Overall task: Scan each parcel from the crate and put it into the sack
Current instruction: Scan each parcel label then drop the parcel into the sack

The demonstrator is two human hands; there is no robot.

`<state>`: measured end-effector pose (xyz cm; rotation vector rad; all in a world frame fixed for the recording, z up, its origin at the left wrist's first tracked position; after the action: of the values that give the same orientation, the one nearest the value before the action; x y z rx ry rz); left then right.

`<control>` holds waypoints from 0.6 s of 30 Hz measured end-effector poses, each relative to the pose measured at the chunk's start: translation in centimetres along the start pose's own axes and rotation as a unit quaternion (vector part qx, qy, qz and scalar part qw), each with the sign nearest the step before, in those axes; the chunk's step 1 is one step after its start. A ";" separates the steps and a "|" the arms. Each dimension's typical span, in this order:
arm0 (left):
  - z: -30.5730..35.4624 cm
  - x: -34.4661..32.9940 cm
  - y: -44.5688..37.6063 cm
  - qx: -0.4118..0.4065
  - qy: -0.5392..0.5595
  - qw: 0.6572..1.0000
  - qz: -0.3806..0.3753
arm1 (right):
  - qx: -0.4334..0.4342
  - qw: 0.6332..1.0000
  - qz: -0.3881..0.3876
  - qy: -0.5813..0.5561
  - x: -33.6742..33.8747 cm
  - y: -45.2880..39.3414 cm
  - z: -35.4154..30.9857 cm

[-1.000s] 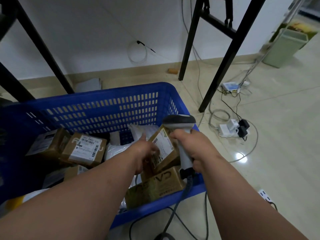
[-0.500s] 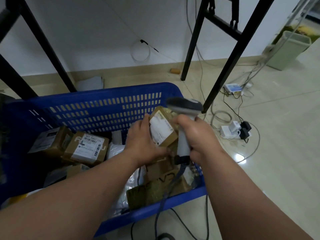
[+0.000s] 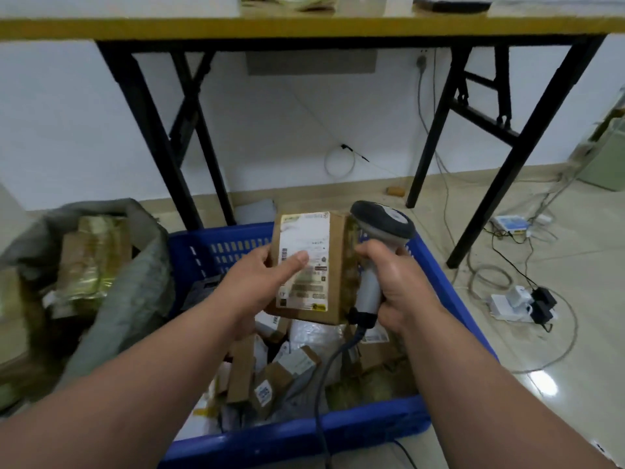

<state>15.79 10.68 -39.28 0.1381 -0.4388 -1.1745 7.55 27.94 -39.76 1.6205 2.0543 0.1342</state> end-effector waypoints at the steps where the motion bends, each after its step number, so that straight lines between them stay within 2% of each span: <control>1: -0.1 1.3 0.8 0.009 0.042 0.999 -0.005 | 0.003 1.000 -0.008 -0.007 -0.7 0.5 -0.3; 5: -0.7 6.5 3.8 0.010 0.163 0.985 -0.046 | -0.036 0.998 -0.035 -0.038 -4.5 2.8 -0.5; 8: -1.3 10.4 5.7 -0.005 0.205 0.974 -0.091 | -0.082 0.993 -0.073 -0.040 -7.7 4.3 0.0; 11: -2.1 13.6 7.2 -0.017 0.231 0.965 -0.123 | -0.094 0.991 -0.087 -0.027 -10.2 5.1 0.6; 14: -3.3 16.1 7.9 -0.025 0.263 0.961 -0.084 | -0.084 0.991 -0.103 0.018 -12.3 5.8 1.4; 18: -4.9 19.4 8.0 -0.038 0.283 0.958 0.016 | 0.021 0.988 -0.113 0.104 -13.7 6.5 1.4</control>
<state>30.68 -4.52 -36.03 0.3859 0.1090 -1.0610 15.99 16.66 -33.88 1.4362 2.3981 0.1866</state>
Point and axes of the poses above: each hand's wrist, its own y-axis away from the middle knuckle, its own x-axis out of the back of the hand, z = x × y, the point moved 1 cm from there along -y, towards the middle knuckle, and after that the axes turned 2 degrees about -y, right-handed, at the moved point
